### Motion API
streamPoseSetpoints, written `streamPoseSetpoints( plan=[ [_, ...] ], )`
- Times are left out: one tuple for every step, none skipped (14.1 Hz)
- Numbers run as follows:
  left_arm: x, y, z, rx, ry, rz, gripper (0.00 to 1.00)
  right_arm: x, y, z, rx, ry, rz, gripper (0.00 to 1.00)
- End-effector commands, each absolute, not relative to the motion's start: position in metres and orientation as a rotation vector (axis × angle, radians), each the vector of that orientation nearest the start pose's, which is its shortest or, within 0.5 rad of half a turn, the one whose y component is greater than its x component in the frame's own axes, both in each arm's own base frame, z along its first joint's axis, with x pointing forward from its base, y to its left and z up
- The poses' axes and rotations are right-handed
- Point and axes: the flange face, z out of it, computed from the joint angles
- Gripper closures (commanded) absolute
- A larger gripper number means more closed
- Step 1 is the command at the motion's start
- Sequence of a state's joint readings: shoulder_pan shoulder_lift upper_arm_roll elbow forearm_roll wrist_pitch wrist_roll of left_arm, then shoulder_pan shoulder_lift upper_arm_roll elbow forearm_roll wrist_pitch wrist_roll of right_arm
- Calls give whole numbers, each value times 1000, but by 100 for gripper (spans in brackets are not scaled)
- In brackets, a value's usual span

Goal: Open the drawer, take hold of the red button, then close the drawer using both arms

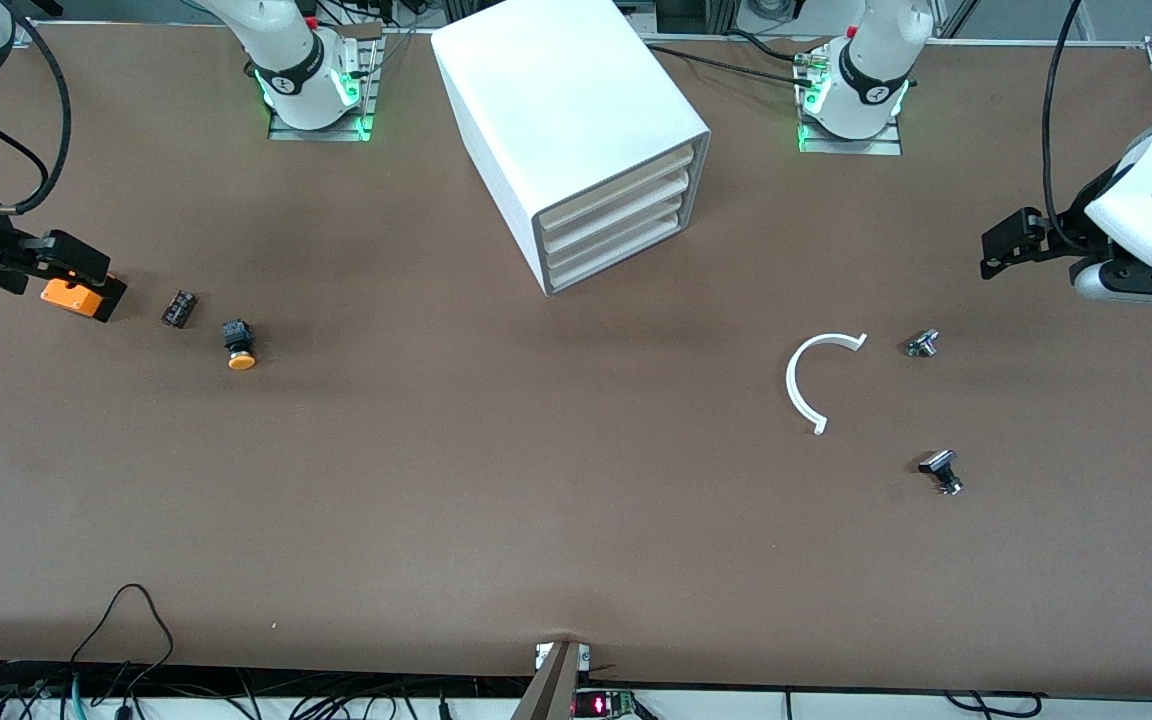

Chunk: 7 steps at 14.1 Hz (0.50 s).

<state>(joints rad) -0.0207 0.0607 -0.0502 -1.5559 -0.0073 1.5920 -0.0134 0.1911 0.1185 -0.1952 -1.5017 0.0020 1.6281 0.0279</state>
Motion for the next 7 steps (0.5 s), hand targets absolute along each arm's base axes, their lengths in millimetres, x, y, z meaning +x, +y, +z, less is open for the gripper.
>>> streamPoseSetpoints(
  plan=[
    [571,-40,602,-3151,84,54,0,593,5,602,-3159,30,-23,0],
    [571,-40,602,-3152,84,54,0,593,6,602,-3157,27,-21,0],
    [571,-41,602,-3152,84,56,0,593,6,602,-3157,27,-21,0],
    [570,-41,602,-3151,82,68,0,593,6,602,-3157,27,-21,0],
    [571,-41,603,-3151,82,68,0,593,6,602,-3157,27,-21,0],
    [571,-40,603,-3152,80,66,0,593,5,602,-3157,30,-21,0],
    [570,-41,604,-3152,80,66,0,593,5,602,-3157,32,-21,0]
  ],
)
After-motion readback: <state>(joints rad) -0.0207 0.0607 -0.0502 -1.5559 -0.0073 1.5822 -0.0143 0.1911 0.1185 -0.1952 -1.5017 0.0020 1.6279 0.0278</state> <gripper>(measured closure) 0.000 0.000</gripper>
